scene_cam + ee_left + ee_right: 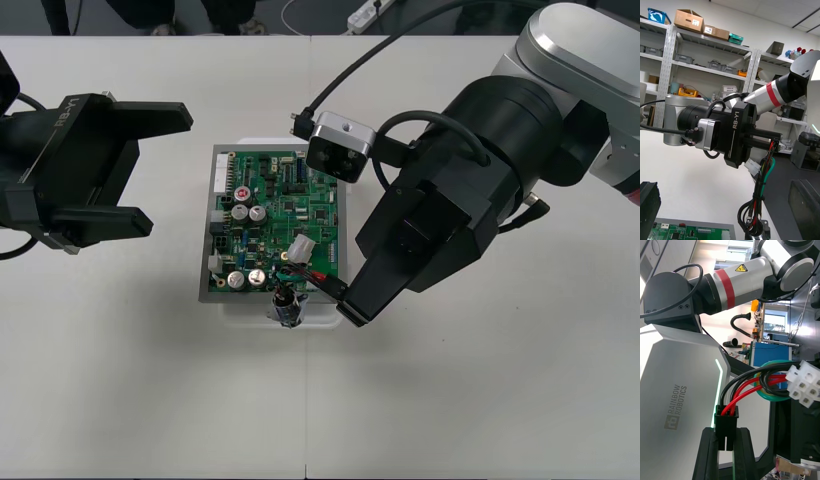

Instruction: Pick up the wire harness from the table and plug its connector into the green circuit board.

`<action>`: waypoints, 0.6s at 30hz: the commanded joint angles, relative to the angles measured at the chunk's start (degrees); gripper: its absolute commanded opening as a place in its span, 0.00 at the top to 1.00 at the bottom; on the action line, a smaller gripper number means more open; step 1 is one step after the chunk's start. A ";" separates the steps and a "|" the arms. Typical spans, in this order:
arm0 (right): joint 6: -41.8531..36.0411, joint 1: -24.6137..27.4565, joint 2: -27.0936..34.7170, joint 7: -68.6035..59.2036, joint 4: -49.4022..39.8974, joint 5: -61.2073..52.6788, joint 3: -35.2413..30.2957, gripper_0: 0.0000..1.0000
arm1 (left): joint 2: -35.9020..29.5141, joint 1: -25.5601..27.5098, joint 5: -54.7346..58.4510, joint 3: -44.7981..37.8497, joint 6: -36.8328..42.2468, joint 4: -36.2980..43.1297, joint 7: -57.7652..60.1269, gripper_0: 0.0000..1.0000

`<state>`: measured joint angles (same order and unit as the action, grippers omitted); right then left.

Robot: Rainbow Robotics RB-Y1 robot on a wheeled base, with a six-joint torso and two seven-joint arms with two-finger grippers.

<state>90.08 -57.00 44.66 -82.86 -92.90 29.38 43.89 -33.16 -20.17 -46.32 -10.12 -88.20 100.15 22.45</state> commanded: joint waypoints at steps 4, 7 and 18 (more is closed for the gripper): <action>-0.08 -2.94 -0.72 0.33 -0.18 -1.17 0.93 1.00 | 0.81 0.92 0.80 0.63 -1.80 1.63 -3.29 0.00; -0.08 -3.03 -0.72 0.33 0.18 -1.17 0.93 1.00 | 0.81 0.92 0.80 0.63 -1.80 1.63 -3.29 0.00; -0.08 -3.73 -1.86 0.33 1.67 -1.78 1.02 1.00 | 0.81 1.01 0.80 0.63 -1.80 1.63 -3.29 0.00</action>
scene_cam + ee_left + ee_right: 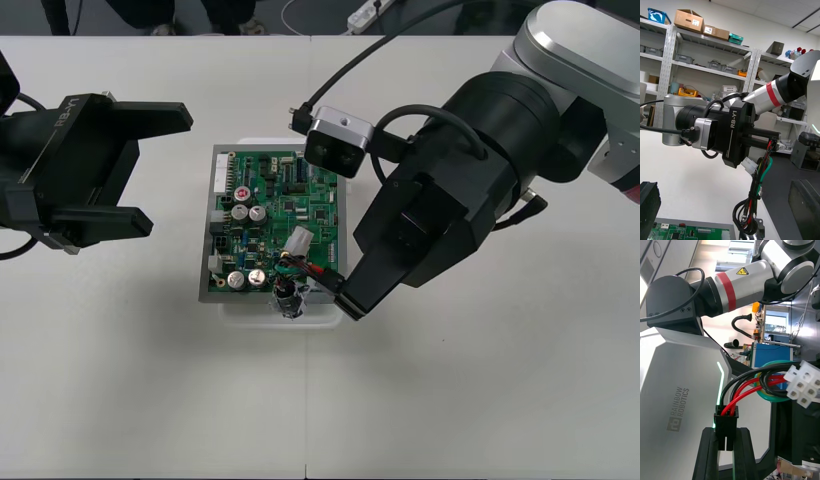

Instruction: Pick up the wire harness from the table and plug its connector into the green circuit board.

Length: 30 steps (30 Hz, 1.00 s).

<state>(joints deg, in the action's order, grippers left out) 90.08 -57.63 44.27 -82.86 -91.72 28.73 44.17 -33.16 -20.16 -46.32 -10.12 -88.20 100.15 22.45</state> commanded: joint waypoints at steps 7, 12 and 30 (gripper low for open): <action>-0.08 -3.36 -2.17 0.33 0.84 -1.14 0.66 1.00 | 0.90 1.00 0.88 0.72 -1.80 1.71 -3.38 0.00; -0.08 -3.36 -2.17 0.33 0.93 -1.14 0.66 1.00 | 0.81 1.00 0.88 0.72 -1.80 1.63 -3.38 0.00; -0.08 -3.36 -2.26 0.33 0.93 -1.14 0.74 1.00 | 0.90 0.91 1.67 2.12 -1.80 2.68 -3.29 0.00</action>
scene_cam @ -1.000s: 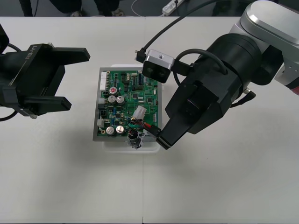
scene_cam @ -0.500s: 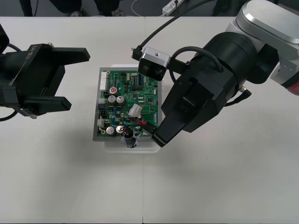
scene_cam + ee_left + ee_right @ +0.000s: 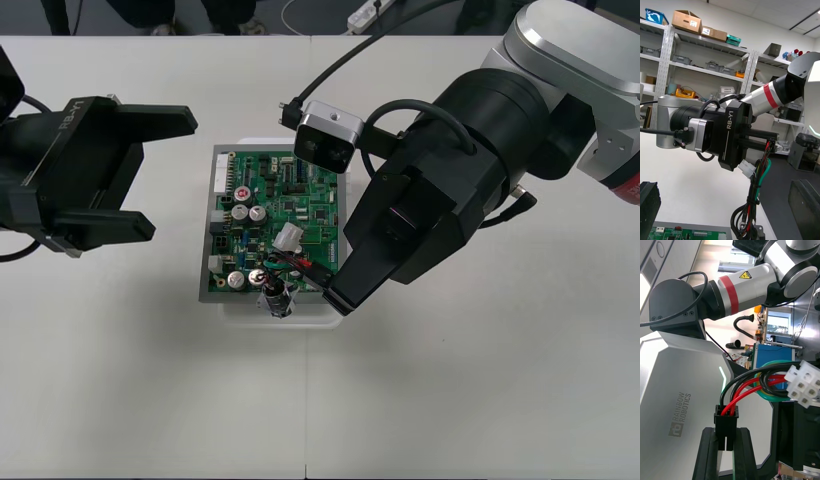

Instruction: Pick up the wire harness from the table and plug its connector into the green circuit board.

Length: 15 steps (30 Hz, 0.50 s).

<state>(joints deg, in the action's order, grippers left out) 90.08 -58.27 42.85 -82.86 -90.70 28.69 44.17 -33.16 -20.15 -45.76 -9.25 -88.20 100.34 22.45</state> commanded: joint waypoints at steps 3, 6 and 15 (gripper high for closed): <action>-0.08 -2.72 -0.84 0.33 -0.10 -1.09 0.74 1.00 | 0.90 0.73 1.20 1.87 -1.80 2.93 -3.03 0.00; -0.08 -2.72 -0.84 0.33 -0.01 -1.09 0.74 1.00 | 0.90 0.46 1.37 2.57 -1.80 3.19 -2.94 0.00; -0.08 -2.72 -0.84 0.33 -0.10 -1.09 0.65 1.00 | 0.81 -1.12 1.28 4.50 -1.80 4.25 -2.50 0.00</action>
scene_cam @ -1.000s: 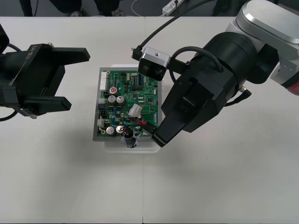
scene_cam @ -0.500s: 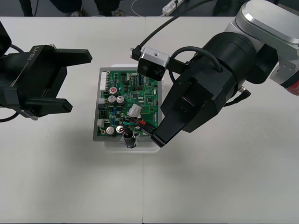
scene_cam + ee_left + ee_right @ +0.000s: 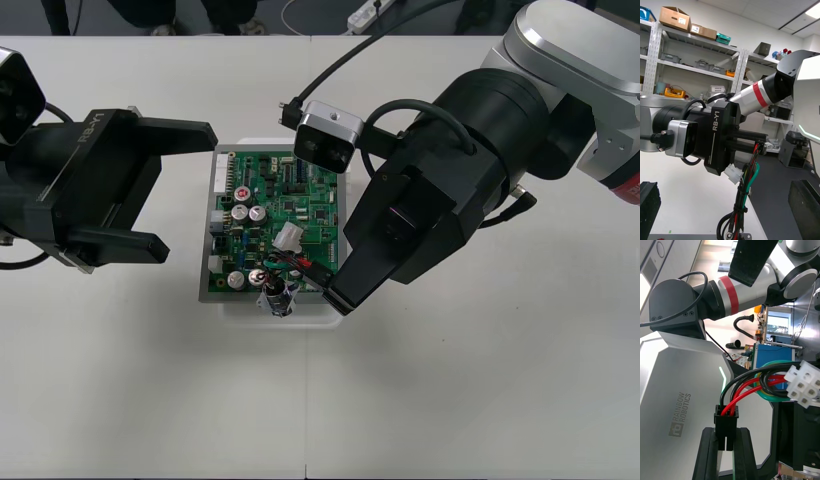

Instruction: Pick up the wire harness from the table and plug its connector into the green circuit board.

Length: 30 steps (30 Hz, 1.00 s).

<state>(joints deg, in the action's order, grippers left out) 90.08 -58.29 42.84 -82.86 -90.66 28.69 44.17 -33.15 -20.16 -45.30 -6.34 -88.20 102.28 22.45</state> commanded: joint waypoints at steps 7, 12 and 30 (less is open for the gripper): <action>-0.08 -2.62 -0.83 0.33 -0.13 -1.09 0.74 1.00 | -0.42 -1.64 0.65 3.70 -1.80 3.98 -1.88 0.00; -0.08 -2.71 -0.83 0.33 -0.13 -1.09 0.74 1.00 | -2.62 -1.55 0.65 5.46 -1.80 6.45 -1.80 0.00; -0.08 -2.71 -0.83 0.33 -0.13 -1.09 0.65 1.00 | -6.84 -3.22 0.47 8.97 -1.80 10.22 -1.44 0.00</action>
<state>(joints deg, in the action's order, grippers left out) 90.08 -58.30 42.83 -82.86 -90.64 28.69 44.18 -37.67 -20.80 -45.30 1.41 -88.20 110.18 22.45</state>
